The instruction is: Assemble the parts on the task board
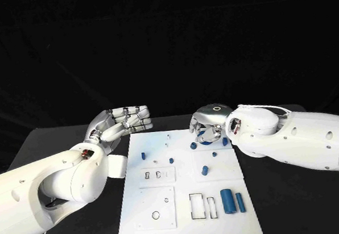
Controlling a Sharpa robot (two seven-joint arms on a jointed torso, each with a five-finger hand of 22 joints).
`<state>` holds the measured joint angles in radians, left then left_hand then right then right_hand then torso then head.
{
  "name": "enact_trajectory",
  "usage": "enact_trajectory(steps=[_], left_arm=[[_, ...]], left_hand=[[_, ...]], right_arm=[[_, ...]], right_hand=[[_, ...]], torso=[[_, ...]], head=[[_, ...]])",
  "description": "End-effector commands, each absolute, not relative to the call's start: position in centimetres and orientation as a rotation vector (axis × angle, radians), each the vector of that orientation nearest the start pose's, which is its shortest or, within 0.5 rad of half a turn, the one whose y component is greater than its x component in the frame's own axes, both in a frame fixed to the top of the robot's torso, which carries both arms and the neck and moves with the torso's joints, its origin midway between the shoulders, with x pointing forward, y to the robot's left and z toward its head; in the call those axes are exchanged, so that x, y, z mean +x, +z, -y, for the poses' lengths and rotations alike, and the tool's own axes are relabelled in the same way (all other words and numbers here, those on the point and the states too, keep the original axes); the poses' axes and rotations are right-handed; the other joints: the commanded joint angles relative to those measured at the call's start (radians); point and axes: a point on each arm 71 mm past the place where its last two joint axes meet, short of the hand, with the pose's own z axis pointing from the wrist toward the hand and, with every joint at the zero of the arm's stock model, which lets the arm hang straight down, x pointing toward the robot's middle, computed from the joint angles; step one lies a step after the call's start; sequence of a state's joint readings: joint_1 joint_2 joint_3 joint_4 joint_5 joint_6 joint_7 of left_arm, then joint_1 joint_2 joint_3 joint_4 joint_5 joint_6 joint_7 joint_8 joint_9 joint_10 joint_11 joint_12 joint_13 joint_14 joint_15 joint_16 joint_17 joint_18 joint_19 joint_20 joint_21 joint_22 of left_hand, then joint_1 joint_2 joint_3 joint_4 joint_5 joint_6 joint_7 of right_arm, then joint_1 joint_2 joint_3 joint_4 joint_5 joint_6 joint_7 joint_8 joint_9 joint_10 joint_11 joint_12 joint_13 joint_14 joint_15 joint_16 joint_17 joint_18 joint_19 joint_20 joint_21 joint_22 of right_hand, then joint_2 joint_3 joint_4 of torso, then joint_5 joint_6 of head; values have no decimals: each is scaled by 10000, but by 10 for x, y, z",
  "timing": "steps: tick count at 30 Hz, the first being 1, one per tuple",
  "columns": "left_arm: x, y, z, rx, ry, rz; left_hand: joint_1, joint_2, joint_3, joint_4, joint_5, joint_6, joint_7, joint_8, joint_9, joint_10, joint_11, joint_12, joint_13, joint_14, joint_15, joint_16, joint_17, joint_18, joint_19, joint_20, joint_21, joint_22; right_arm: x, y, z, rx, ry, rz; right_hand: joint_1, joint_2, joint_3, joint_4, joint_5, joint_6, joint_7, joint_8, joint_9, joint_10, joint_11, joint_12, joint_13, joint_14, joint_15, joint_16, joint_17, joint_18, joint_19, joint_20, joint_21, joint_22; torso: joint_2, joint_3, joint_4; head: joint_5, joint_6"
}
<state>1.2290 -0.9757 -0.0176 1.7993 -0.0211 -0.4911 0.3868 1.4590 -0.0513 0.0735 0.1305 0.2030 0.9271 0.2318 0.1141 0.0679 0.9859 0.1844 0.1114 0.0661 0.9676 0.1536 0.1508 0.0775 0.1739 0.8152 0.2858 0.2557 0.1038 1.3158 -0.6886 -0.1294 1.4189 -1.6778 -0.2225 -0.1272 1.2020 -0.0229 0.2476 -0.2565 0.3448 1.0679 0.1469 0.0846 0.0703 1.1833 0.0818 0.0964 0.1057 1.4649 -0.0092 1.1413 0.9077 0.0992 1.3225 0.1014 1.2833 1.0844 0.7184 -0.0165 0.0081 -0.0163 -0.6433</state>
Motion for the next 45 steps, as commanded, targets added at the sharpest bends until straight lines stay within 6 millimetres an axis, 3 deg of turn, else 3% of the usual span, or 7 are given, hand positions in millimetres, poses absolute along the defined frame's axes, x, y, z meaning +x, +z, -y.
enact_trajectory(steps=[1, 12, 35, 45], left_arm=[[443, -133, -199, -10563, -15689, -13802], [442, -132, -199, -10553, -15711, -13843], [442, -131, -199, -10574, -15681, -13888], [441, -131, -199, -10575, -15675, -13890]], left_hand=[[60, 17, -2, -63, -23, 56, -11, -57, -13, 88, 9, -76, -10, 11, 12, -70, -18, 100, 62, -26, 37, -12], [70, 18, -9, -83, -24, 46, 5, -80, -18, 82, 21, -103, -14, -10, 22, -107, -28, 100, 72, -28, 41, -17], [50, 36, -35, -97, -26, 15, 50, -135, -26, 50, 55, -165, -19, -31, 45, -168, -40, 103, 119, -36, 66, -18], [46, 47, -37, -96, -25, 8, 61, -146, -26, 43, 63, -177, -19, -32, 49, -178, -42, 103, 127, -38, 71, -19]], right_arm=[[509, -174, 147, -5454, 4452, -16412], [507, -182, 142, -5626, 4465, -16649], [509, -187, 140, -5699, 4399, -16837], [510, -189, 139, -5758, 4399, -16940]], right_hand=[[-42, -94, 122, 18, 16, 90, 4, -46, 17, -108, -1, 12, 2, 249, 58, 227, 233, -115, 116, 1, 177, 265], [-44, -153, 327, 74, 0, 122, 13, -60, 23, -142, 12, 16, -2, 263, 78, 667, 693, -194, 304, 25, 530, 806], [-2, -117, 713, 214, -64, 258, -8, -31, 46, -55, -8, 78, 12, 259, 73, 1129, 1133, -285, 526, 38, 929, 1425], [-15, -83, 962, 405, -515, 387, -46, 6, 70, 72, -52, 135, 29, 245, 49, 1333, 1306, -325, 617, 23, 1101, 1710]], torso=[[73, -2, 17], [181, 19, 65], [285, 12, 68], [317, 11, 67]], head=[[-14, -38], [5, -70], [105, 31], [112, 92]])
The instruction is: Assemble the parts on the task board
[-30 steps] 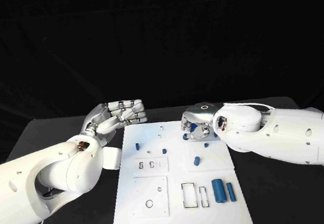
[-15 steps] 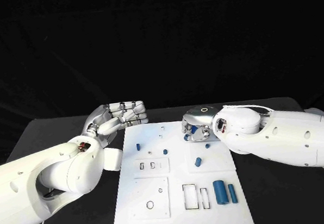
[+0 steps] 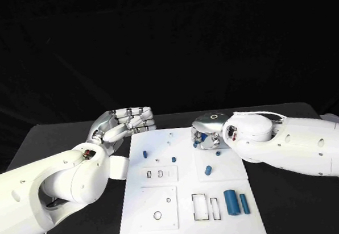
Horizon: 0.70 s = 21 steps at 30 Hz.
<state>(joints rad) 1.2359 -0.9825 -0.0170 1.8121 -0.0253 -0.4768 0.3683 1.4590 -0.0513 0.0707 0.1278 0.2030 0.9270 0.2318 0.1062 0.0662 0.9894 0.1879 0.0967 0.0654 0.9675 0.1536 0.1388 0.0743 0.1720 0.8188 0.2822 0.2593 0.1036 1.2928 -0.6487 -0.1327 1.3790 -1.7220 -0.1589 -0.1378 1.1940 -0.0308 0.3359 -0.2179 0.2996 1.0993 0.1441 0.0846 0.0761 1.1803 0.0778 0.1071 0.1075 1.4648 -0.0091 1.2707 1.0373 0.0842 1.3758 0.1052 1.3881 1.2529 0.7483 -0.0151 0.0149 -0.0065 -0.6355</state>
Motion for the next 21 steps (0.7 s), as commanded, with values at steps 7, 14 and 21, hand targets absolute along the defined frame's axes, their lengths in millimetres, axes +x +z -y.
enact_trajectory(steps=[7, 14, 21], left_arm=[[441, -130, -199, -10561, -15691, -13899], [442, -129, -199, -10556, -15677, -13897], [442, -128, -200, -10561, -15649, -13895]], left_hand=[[45, 51, -10, -70, -25, 8, 66, -71, -10, 5, 30, -36, -12, -30, 50, -61, -11, 124, 98, -3, 38, -16], [43, 64, -18, -78, -25, -3, 83, -94, -10, -8, 43, -61, -12, -27, 58, -81, -13, 129, 141, -13, 65, -10], [41, 70, -21, -81, -25, -6, 87, -102, -10, -11, 47, -70, -11, -27, 61, -90, -14, 131, 159, -17, 76, -8]], right_arm=[[510, -189, 138, -5754, 4440, -16952], [510, -189, 138, -5693, 4459, -16866], [508, -183, 138, -5342, 4700, -16184]], right_hand=[[63, 21, 133, 78, -113, 135, -36, 32, 27, 140, -26, 44, 16, 246, 39, 78, 43, -183, 104, -20, 87, 83], [99, 66, 247, 180, -126, 299, -105, 110, 73, 238, -76, 82, 30, 240, 1, 137, 75, -193, 129, -44, 136, 168], [277, 197, 518, 278, -417, 511, -185, 219, 165, 393, -152, 137, 54, 237, -59, 226, 138, -230, 231, -97, 263, 392]], torso=[[41, -2, -4], [48, -14, 1], [53, -6, 3]], head=[[33, -35], [12, -72], [56, -74]])
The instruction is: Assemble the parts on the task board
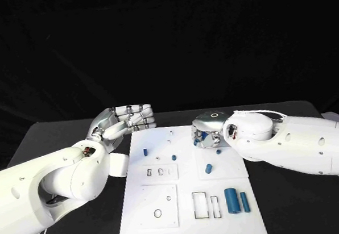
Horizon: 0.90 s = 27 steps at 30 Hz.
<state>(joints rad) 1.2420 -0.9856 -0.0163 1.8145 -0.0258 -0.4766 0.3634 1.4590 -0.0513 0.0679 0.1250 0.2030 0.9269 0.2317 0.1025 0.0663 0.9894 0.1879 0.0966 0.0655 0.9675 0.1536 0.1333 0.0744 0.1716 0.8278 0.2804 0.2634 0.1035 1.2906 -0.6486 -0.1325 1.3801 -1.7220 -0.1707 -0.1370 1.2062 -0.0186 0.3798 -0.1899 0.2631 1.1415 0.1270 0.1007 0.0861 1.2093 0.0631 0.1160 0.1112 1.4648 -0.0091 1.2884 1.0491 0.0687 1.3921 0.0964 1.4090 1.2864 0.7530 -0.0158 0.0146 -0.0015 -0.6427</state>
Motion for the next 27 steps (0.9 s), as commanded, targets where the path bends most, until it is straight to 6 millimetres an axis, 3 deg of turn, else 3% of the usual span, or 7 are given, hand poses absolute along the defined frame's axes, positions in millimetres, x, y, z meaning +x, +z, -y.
enact_trajectory(steps=[1, 9, 14, 19, 27], left_arm=[[442, -128, -200, -10563, -15646, -13895], [443, -129, -202, -10593, -15581, -13899], [445, -129, -202, -10605, -15557, -13904], [445, -129, -202, -10602, -15600, -13947], [445, -129, -201, -10589, -15638, -13963]], left_hand=[[39, 74, 5, -53, -25, -8, 91, -69, -11, -13, 50, -75, -12, -27, 62, -40, -15, 135, 78, -1, 41, -6], [35, 85, 1, -55, -25, -16, 102, -82, -11, -23, 58, -90, -12, -30, 67, -54, -17, 134, 94, -5, 51, -4], [35, 85, 1, -55, -25, -16, 102, -83, -11, -23, 58, -90, -12, -30, 68, -54, -17, 134, 94, -5, 51, -4], [25, 97, -7, -55, -26, -30, 118, -103, -12, -43, 71, -114, -14, -35, 76, -73, -20, 131, 109, -8, 60, -5], [25, 97, -7, -55, -26, -30, 118, -103, -12, -43, 71, -114, -14, -35, 76, -73, -20, 131, 109, -8, 60, -5]], right_arm=[[508, -182, 138, -5272, 4749, -16067], [505, -163, 133, -4533, 5205, -14763], [512, -155, 123, -4284, 5263, -14202], [519, -154, 109, -4200, 5279, -14072], [526, -157, 89, -4252, 5430, -14137]], right_hand=[[181, 76, 107, -2, -64, 122, -25, 77, 79, 130, -18, 58, 22, 238, -67, 59, 24, -86, 99, -16, 85, 112], [211, -32, 203, 23, 61, 218, -42, 133, 147, 131, -25, 24, 10, 239, -79, 103, 46, -110, 162, -40, 157, 239], [190, -104, 266, 68, 241, 229, -39, 141, 181, 108, -14, -19, -10, 233, -73, 120, 45, -103, 134, -40, 142, 217], [186, -111, 271, 74, 244, 224, -34, 138, 183, 106, -12, -24, -12, 238, -72, 139, 76, -105, 140, -40, 148, 229], [185, -116, 279, 79, 240, 215, -29, 133, 185, 104, -9, -29, -15, 244, -71, 159, 108, -106, 144, -39, 153, 237]], torso=[[7, 1, 6], [10, -4, 13], [33, 10, 16], [55, 1, 36], [81, -8, 58]], head=[[-3, 5], [-4, 113], [97, 174], [168, 279], [144, 268]])
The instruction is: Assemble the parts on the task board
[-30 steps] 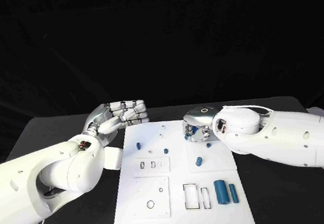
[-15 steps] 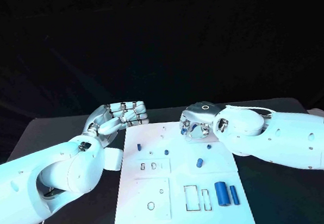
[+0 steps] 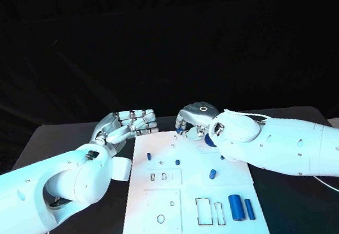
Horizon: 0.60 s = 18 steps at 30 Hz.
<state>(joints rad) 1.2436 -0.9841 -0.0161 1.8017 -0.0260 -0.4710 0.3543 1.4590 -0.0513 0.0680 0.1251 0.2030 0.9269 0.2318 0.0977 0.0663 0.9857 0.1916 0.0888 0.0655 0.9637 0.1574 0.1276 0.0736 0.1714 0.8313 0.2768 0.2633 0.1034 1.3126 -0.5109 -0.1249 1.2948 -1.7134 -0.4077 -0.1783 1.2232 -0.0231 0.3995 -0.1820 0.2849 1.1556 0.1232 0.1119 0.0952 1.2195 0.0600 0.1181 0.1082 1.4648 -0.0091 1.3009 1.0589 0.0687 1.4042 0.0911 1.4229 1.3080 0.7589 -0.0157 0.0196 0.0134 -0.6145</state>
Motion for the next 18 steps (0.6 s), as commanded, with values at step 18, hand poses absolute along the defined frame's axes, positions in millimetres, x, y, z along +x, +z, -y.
enact_trajectory(steps=[18], left_arm=[[446, -125, -201, -10515, -15657, -13879]], left_hand=[[26, 112, -11, -62, -24, -43, 126, -74, -13, -24, 43, -58, -14, -5, 46, -37, -14, 130, 80, 25, 65, -7]], right_arm=[[530, -171, 76, -4450, 5446, -14786]], right_hand=[[-1, -95, 103, 31, -16, 46, 26, 7, 103, -8, 35, -69, 8, 246, -62, 47, 10, -106, 16, 17, 12, 22]], torso=[[67, -22, 36]], head=[[18, -75]])
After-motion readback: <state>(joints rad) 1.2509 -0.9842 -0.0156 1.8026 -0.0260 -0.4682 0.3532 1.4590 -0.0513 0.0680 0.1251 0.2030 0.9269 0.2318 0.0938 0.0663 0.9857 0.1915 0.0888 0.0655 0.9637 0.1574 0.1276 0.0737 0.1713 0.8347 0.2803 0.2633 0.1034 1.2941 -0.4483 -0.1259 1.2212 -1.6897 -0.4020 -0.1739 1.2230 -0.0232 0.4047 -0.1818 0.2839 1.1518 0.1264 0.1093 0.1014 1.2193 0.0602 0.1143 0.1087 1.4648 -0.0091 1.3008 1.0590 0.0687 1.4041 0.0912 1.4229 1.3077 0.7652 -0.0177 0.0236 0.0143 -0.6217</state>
